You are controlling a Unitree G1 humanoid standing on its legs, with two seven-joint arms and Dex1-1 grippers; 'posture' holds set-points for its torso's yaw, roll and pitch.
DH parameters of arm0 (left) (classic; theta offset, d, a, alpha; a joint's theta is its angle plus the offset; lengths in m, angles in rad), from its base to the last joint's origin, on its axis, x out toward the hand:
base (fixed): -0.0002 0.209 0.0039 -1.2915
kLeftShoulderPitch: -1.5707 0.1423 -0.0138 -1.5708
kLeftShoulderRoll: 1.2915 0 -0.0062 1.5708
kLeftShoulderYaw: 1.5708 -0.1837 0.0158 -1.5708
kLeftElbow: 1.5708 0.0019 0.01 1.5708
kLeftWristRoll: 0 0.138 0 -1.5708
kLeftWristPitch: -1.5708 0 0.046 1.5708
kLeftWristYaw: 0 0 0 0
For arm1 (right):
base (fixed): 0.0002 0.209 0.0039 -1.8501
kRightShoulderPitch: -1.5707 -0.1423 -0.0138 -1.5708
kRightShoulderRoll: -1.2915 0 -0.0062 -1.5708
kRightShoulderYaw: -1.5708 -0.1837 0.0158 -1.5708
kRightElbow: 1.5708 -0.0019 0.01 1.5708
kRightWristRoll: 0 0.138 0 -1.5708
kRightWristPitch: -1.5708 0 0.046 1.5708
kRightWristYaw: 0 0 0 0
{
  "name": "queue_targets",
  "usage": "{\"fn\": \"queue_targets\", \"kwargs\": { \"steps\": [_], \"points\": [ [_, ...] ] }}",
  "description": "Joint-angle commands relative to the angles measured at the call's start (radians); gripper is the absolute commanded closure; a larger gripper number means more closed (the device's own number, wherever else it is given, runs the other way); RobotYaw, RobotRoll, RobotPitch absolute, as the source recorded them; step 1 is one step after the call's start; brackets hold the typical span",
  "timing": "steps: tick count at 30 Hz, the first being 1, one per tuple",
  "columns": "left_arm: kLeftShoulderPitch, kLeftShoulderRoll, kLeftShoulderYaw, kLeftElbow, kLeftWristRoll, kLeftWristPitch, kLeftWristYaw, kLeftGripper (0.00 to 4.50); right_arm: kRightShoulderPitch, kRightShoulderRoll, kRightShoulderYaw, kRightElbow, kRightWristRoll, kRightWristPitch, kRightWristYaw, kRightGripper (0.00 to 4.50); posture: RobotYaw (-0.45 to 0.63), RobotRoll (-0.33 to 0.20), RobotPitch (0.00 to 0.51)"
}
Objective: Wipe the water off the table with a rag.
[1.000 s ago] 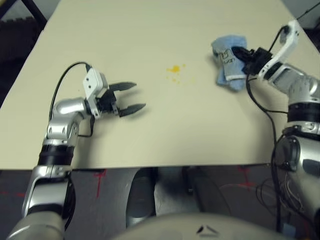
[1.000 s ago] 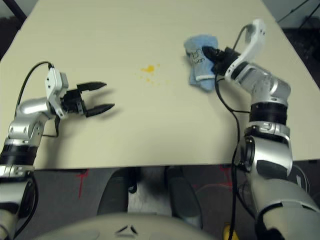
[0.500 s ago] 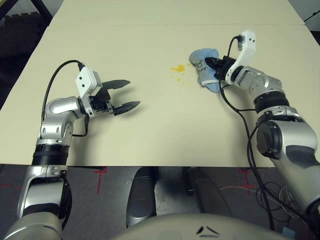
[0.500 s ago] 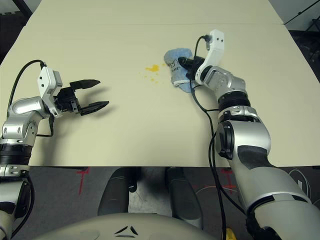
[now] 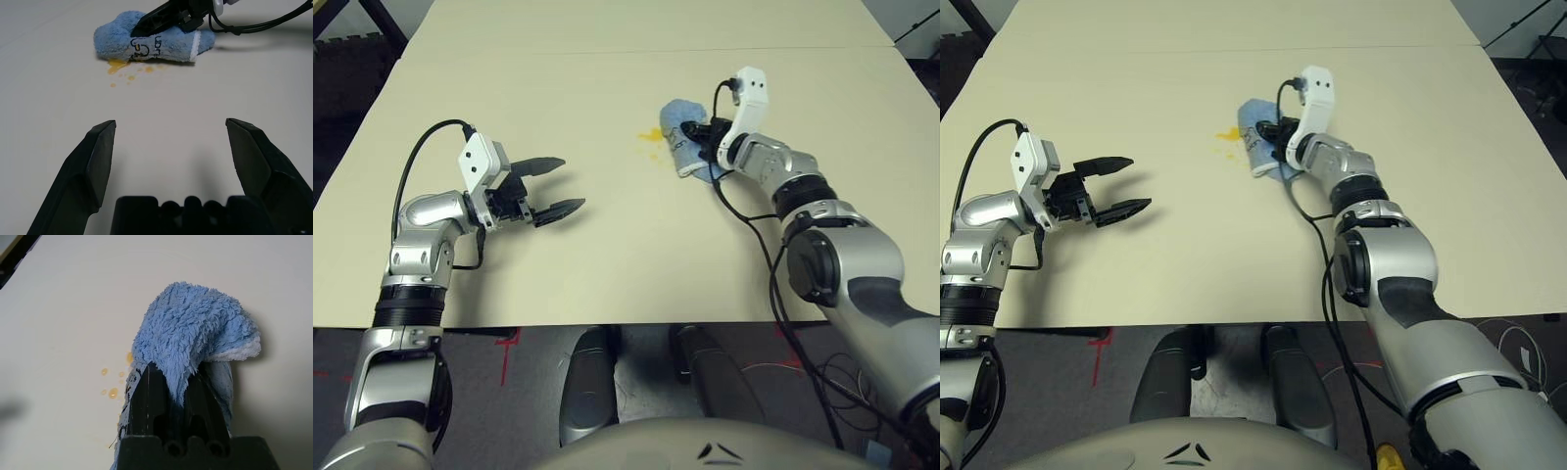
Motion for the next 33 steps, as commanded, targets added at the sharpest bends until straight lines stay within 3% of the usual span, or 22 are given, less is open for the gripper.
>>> {"fn": "queue_targets", "kwargs": {
  "steps": [1, 19, 25, 33],
  "points": [
    [0.025, 0.013, 0.008, -0.012, 0.013, 0.004, 0.005, 0.00, -0.004, 0.068, 0.024, 0.050, -0.024, 0.025, 0.020, 4.38, 0.18, 0.000, 0.229],
    [0.046, 0.010, 0.012, -0.047, 0.009, 0.012, 0.034, 0.00, -0.038, 0.199, 0.053, 0.064, -0.082, 0.044, 0.071, 4.38, 0.21, 0.000, 0.230],
    [0.048, 0.009, 0.011, -0.051, 0.009, 0.011, 0.039, 0.00, -0.025, 0.125, 0.052, 0.070, -0.105, 0.013, 0.013, 4.38, 0.21, 0.000, 0.233],
    [0.040, 0.008, 0.012, -0.032, 0.013, 0.002, 0.039, 0.00, -0.002, -0.050, 0.027, 0.077, -0.103, -0.007, -0.031, 4.38, 0.19, 0.000, 0.232]
  ]
}}
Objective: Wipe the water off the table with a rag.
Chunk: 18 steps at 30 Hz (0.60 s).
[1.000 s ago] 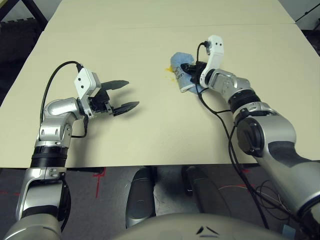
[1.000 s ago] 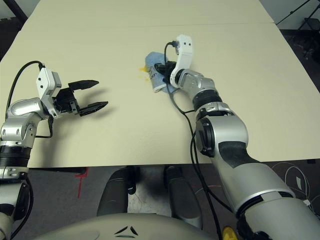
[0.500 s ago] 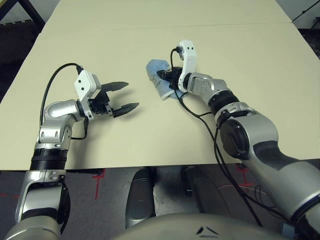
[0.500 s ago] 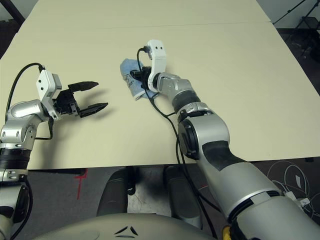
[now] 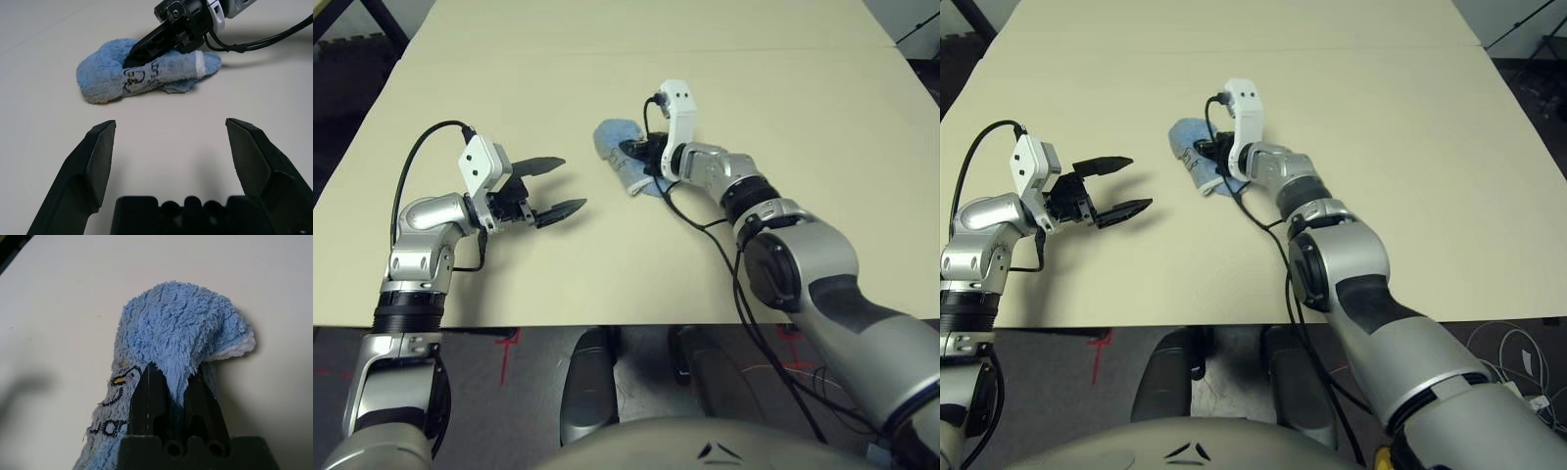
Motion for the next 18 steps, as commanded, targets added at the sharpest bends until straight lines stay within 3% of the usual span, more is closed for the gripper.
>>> {"fn": "queue_targets", "kwargs": {
  "steps": [1, 11, 18],
  "points": [
    [0.009, 0.007, 0.006, 0.009, 0.013, -0.003, 0.000, 0.00, 0.042, -0.079, -0.005, 0.032, -0.025, -0.006, -0.044, 4.38, 0.19, 0.000, 0.232],
    [-0.010, 0.000, -0.002, 0.031, 0.019, -0.015, -0.006, 0.00, 0.088, -0.251, 0.012, 0.013, -0.047, -0.011, -0.004, 4.38, 0.17, 0.000, 0.229],
    [-0.030, -0.013, -0.012, 0.059, 0.029, -0.029, -0.010, 0.00, 0.050, -0.274, -0.075, -0.026, 0.049, -0.007, 0.059, 4.38, 0.16, 0.000, 0.226]
  ]
}}
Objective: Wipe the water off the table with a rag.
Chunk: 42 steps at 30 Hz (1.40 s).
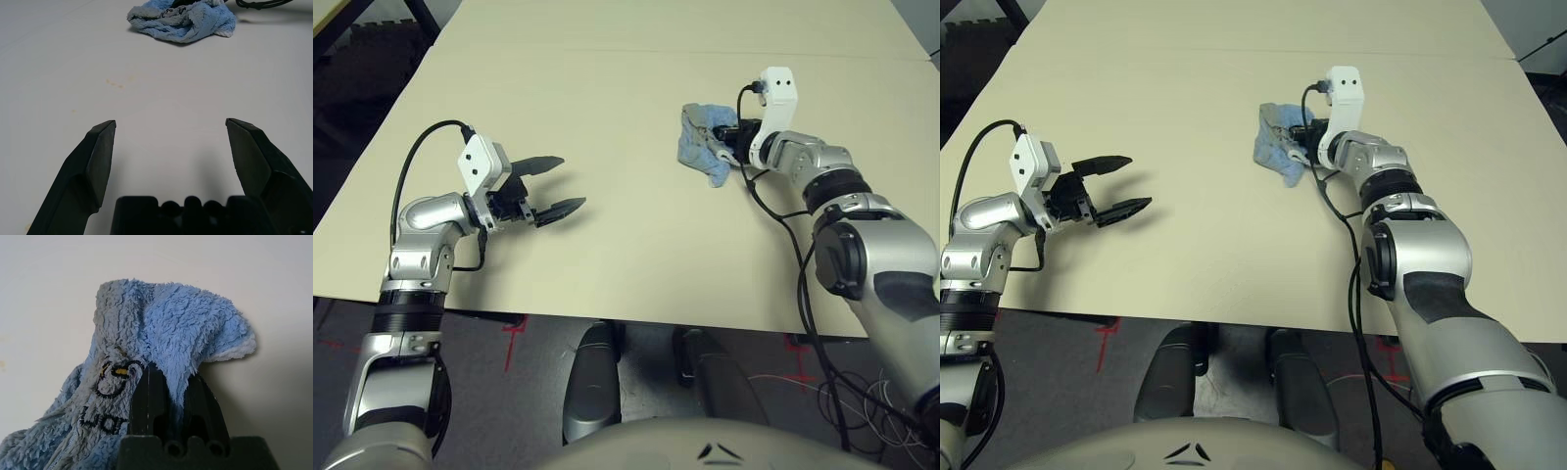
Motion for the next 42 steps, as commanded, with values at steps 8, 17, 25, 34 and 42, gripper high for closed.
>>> {"fn": "queue_targets", "kwargs": {
  "steps": [8, 17, 25, 34, 42],
  "points": [
    [-0.026, -0.010, -0.015, 0.042, 0.026, -0.032, -0.017, 0.00, -0.082, -0.174, -0.044, -0.077, 0.052, 0.058, 0.094, 4.38, 0.14, 0.000, 0.222],
    [-0.039, -0.020, -0.018, 0.067, 0.032, -0.048, -0.020, 0.00, -0.022, -0.340, 0.007, -0.201, 0.023, 0.194, 0.196, 4.38, 0.12, 0.000, 0.218],
    [-0.062, -0.029, -0.024, 0.097, 0.038, -0.064, -0.029, 0.00, 0.134, -0.409, -0.015, -0.246, 0.028, 0.228, 0.161, 4.38, 0.10, 0.000, 0.214],
    [-0.090, -0.024, -0.011, 0.140, 0.047, -0.085, -0.022, 0.00, 0.226, -0.407, 0.030, -0.225, -0.039, 0.103, 0.057, 3.41, 0.11, 0.000, 0.210],
    [-0.173, -0.053, 0.057, 0.251, 0.067, -0.143, 0.138, 0.00, 0.216, -0.434, 0.032, -0.216, -0.101, -0.185, -0.092, 0.31, 0.11, 0.000, 0.202]
  ]
}}
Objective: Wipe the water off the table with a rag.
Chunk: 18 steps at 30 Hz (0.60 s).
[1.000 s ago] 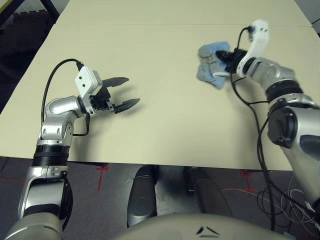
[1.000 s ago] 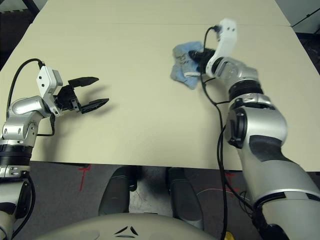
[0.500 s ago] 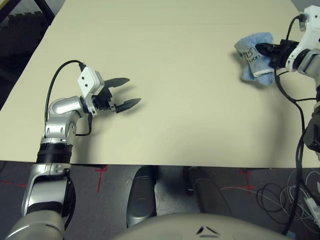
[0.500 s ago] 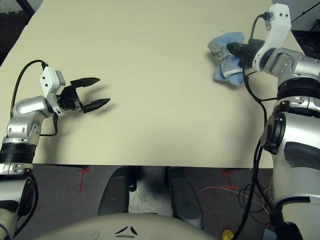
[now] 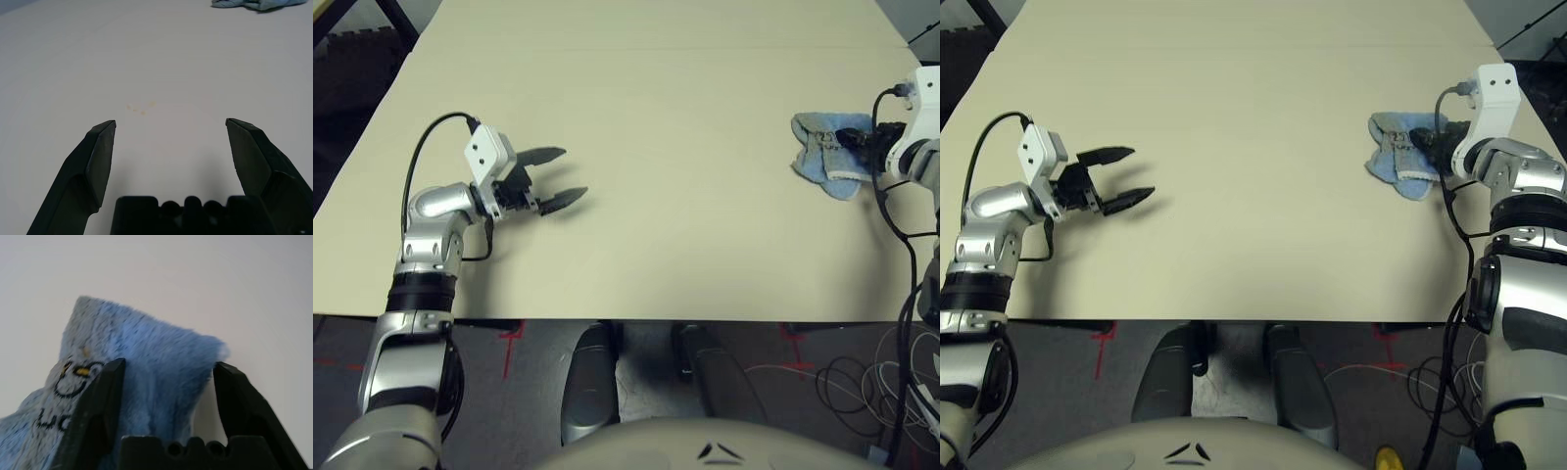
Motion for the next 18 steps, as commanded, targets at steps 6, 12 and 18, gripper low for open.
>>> {"fn": "queue_targets", "kwargs": {
  "steps": [6, 12, 18],
  "points": [
    [-0.152, 0.002, 0.118, 0.275, 0.089, -0.060, 0.377, 0.00, -0.037, -0.028, -0.123, 0.026, 0.069, -0.277, -0.076, 0.03, 0.12, 0.000, 0.199],
    [-0.238, 0.045, 0.217, 0.465, 0.091, -0.123, 0.582, 0.00, -0.034, -0.019, -0.209, 0.052, 0.152, -0.359, -0.061, 0.03, 0.13, 0.000, 0.181],
    [-0.248, 0.075, 0.223, 0.552, 0.123, -0.174, 0.649, 0.00, -0.001, -0.020, -0.242, 0.077, 0.181, -0.422, -0.061, 0.03, 0.15, 0.000, 0.166]
  ]
}}
